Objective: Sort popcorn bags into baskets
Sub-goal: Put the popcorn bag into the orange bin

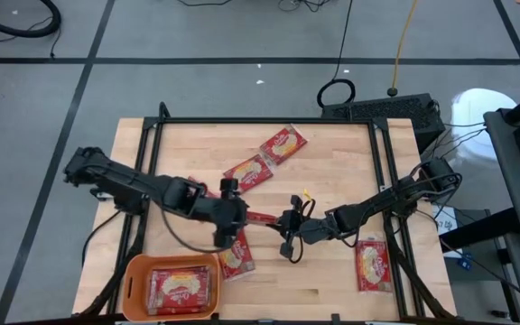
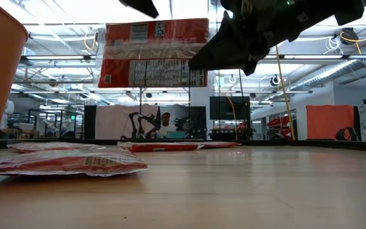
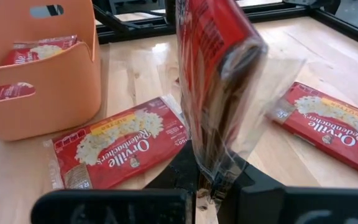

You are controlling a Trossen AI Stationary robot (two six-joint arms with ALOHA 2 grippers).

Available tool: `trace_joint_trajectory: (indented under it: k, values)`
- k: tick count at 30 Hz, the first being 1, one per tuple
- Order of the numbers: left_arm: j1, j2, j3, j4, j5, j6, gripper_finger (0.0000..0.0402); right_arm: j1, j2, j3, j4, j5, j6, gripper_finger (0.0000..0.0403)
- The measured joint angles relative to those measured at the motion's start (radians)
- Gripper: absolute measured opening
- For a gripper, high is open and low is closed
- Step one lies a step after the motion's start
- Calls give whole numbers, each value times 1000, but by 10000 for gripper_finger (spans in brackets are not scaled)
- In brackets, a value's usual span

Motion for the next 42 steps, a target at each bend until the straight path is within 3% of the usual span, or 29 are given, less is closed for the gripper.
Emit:
trace_joint_trajectory:
  k: [13,22,27,42]
  values:
    - [44,86,0,-6,22,-19,227,0,0,0,-42,-1,-5,13]
    - [49,86,0,-24,26,-8,142,0,0,0,-41,-1,-12,13]
    - [55,86,0,-20,29,0,113,0,0,0,-41,0,-17,13]
    - [91,113,-1,32,153,10,109,-2,0,0,-50,-2,-19,13]
